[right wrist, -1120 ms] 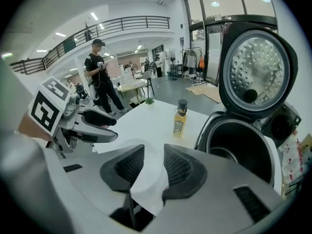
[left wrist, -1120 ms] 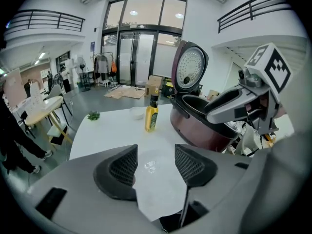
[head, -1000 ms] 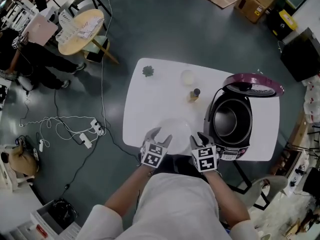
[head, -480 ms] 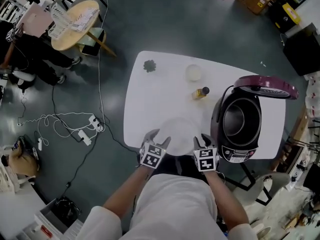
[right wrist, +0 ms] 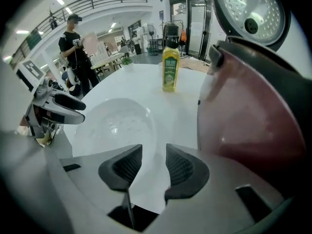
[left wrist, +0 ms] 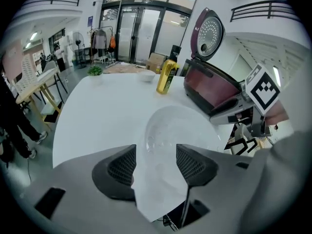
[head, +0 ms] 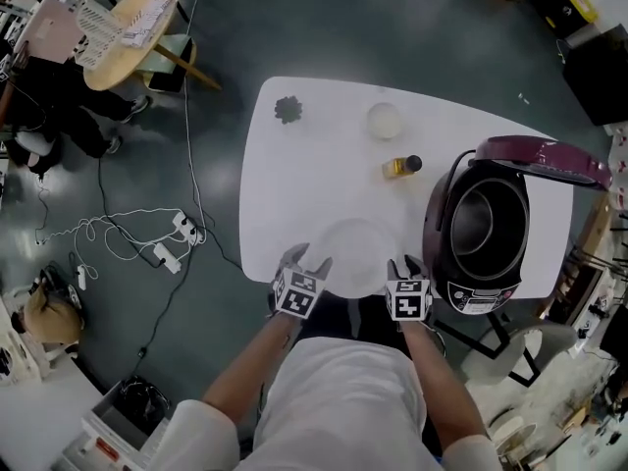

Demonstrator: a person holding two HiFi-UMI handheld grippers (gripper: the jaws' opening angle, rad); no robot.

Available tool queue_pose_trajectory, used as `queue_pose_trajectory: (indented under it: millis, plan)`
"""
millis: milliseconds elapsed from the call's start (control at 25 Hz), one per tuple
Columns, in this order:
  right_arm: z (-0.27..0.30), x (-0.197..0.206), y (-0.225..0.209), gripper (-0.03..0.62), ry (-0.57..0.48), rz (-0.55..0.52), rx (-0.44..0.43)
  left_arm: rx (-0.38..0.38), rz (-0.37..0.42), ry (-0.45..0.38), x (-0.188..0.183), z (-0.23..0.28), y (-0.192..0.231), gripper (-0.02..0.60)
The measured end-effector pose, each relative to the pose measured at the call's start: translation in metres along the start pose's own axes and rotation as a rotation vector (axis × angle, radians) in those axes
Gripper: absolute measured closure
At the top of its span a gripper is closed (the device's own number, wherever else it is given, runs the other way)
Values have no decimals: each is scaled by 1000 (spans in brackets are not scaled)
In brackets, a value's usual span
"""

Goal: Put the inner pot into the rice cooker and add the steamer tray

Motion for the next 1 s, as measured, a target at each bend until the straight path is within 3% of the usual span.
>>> queue_pose_trajectory:
  millis: [400, 680, 760, 1000]
  plan:
    - [33, 13, 5, 419, 84, 37, -45, 54, -33, 108, 21, 30, 7, 324]
    - [42, 16, 8, 479, 119, 30, -43, 37, 50, 155, 23, 42, -2, 408]
    - [37, 13, 7, 516, 107, 61, -46, 23, 56, 160, 21, 39, -1, 431]
    - [12, -5, 9, 520, 49, 55, -39, 15, 67, 126, 6, 22, -1, 442]
Point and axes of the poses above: the fingertips, and each gripper's own axes: z forward along the fingers, y to its left, x out of its underside, the point moved 9 cm from there along -z, backward along the fingers, and after that the axes turned 2 degrees about -z, right-handed, at the moved point
